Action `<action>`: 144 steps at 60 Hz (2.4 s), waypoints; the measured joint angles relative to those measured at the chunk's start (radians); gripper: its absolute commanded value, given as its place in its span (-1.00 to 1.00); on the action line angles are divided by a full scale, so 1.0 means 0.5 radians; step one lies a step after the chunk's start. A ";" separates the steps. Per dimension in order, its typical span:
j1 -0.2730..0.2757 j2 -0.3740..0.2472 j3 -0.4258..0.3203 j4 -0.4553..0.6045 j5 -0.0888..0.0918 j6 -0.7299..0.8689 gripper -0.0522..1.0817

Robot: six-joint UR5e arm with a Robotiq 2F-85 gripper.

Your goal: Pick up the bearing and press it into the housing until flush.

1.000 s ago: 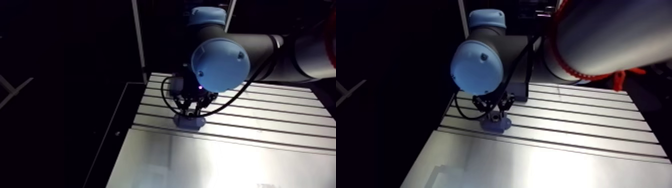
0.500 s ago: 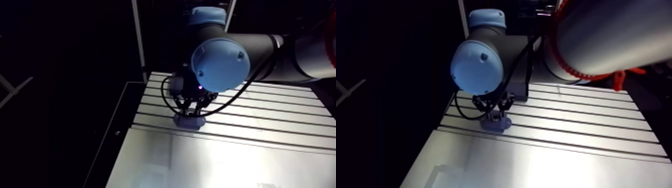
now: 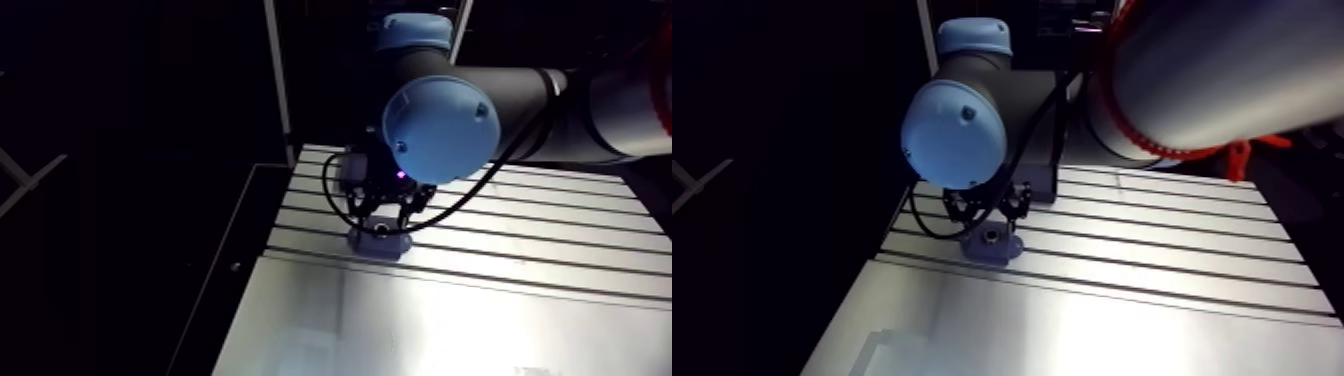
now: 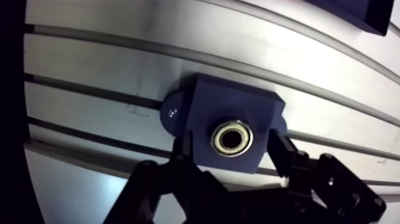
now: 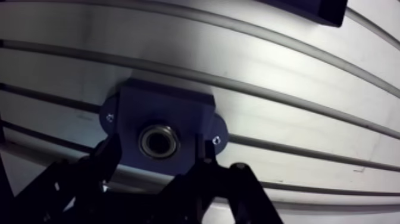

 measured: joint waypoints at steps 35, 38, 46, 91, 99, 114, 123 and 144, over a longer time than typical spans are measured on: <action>0.010 -0.074 -0.224 0.359 -0.011 0.228 0.63; 0.012 -0.077 -0.232 0.375 -0.020 0.252 0.63; 0.016 -0.080 -0.234 0.376 -0.037 0.291 0.65; 0.015 -0.089 -0.119 0.192 -0.051 0.581 0.83; 0.015 -0.091 -0.100 0.159 -0.050 0.605 0.83; 0.014 -0.087 -0.076 0.137 -0.044 0.604 0.83; 0.014 -0.082 -0.065 0.133 -0.039 0.596 0.83; 0.010 -0.068 -0.051 0.129 -0.033 0.572 0.83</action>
